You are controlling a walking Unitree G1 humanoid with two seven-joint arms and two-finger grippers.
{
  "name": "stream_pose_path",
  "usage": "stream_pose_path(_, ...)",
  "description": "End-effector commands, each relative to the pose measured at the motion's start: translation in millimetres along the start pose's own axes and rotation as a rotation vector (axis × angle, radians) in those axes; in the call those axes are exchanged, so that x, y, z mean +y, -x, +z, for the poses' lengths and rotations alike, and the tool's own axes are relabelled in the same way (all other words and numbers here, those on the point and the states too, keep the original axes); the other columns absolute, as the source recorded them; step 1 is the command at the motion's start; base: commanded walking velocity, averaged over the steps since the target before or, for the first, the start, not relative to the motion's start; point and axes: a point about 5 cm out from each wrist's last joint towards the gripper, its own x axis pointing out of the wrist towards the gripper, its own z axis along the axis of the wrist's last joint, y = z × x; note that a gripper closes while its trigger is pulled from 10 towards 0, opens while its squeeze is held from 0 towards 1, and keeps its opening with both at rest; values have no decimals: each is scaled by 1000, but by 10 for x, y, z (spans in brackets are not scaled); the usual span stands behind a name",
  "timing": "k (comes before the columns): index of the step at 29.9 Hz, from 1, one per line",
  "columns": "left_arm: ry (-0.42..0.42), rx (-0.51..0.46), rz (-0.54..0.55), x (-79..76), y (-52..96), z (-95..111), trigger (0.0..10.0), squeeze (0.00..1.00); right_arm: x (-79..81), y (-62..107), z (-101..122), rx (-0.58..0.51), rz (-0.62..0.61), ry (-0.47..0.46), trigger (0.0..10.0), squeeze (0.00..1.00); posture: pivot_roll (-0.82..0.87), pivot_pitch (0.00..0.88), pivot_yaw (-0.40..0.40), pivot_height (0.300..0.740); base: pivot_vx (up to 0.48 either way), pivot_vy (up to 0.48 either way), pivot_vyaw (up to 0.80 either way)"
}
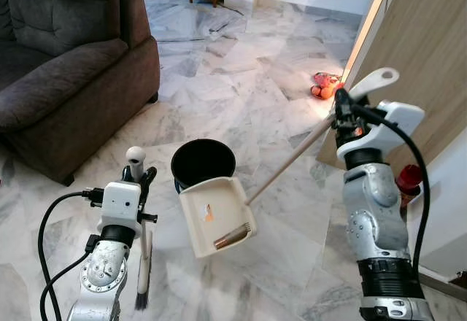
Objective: Sweep floor
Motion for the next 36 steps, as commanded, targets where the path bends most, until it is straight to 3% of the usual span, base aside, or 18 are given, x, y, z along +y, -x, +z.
stream_pose_path(1,-10,-46,-1,-8,-36,108,10000,0,30,-65,251,-85,-4,-26,10000,0,46,106,-29,740,0,0,0)
stream_pose_path(12,-5,-43,-1,-15,-37,111,10000,0,196,-142,560,-161,22,-85,10000,0,50,101,-30,740,0,0,0)
stream_pose_path(22,-12,-37,3,-4,-23,89,10000,0,245,-153,575,-172,28,-113,10000,0,58,91,-29,740,0,0,0)
stream_pose_path(36,-16,-48,-12,-32,-43,107,10000,0,275,-143,580,-156,33,-127,10000,0,61,76,-24,740,248,0,0)
